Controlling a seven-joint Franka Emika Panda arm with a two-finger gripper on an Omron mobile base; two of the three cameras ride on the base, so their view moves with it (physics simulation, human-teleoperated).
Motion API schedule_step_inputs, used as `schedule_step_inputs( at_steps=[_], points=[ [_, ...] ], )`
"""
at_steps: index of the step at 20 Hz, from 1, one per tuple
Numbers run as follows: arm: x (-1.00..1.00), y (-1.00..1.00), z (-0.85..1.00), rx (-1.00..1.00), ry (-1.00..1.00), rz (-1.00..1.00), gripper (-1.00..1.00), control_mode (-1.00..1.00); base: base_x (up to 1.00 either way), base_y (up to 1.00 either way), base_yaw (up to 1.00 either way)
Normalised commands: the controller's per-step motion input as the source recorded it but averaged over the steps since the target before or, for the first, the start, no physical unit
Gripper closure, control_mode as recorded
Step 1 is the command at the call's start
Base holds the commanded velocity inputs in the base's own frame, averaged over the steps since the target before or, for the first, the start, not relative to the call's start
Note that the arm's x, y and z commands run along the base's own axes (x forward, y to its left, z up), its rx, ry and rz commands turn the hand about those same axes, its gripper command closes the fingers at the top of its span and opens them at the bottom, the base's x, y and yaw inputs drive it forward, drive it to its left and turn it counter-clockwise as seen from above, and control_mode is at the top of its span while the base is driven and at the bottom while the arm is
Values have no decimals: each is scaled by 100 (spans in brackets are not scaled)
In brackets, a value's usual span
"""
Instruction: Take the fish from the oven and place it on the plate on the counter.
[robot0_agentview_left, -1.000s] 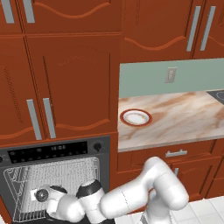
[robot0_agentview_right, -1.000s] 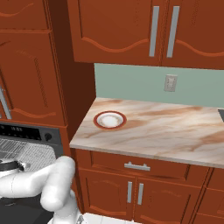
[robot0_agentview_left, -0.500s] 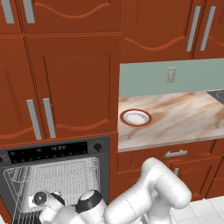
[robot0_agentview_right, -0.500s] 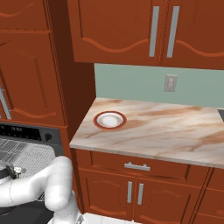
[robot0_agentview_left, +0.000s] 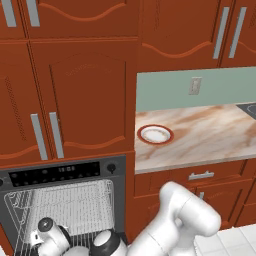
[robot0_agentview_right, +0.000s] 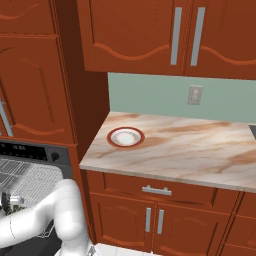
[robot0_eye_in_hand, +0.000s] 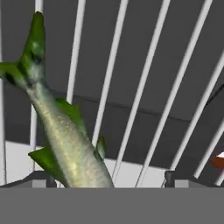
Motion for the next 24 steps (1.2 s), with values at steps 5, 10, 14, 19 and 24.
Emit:
schedule_step_inputs(
  at_steps=[5,10,14,19,24],
  points=[
    [-68,0,-25,-3,13,9,-100,-100,0,0,0],
    [-31,-3,0,0,11,10,-100,-100,0,0,0],
    [-11,0,-1,0,0,9,-100,-100,0,0,0],
    [-15,0,-31,0,1,7,-100,-100,0,0,0],
    [-14,0,-31,0,0,3,-100,-100,0,0,0]
  ],
)
